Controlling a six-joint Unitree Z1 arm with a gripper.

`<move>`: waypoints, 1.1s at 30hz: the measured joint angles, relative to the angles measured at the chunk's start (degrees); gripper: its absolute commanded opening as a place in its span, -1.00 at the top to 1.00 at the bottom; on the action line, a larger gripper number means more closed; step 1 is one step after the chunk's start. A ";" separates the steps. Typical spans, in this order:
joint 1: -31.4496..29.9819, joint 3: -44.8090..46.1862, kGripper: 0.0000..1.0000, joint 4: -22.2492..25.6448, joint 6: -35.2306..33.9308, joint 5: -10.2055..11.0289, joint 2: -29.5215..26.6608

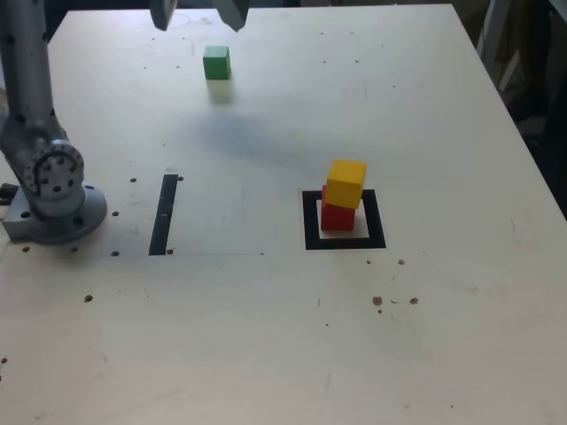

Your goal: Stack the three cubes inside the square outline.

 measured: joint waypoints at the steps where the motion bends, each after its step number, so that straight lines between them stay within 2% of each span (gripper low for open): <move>1: 1.26 0.00 -0.99 -0.47 0.79 0.00 0.20; 13: 9.89 -1.43 -0.97 -5.69 6.76 0.00 8.06; 26: 11.96 -6.94 -0.94 -8.20 6.84 0.00 18.17; 33: 13.33 -10.03 -0.90 -8.51 7.11 0.00 21.87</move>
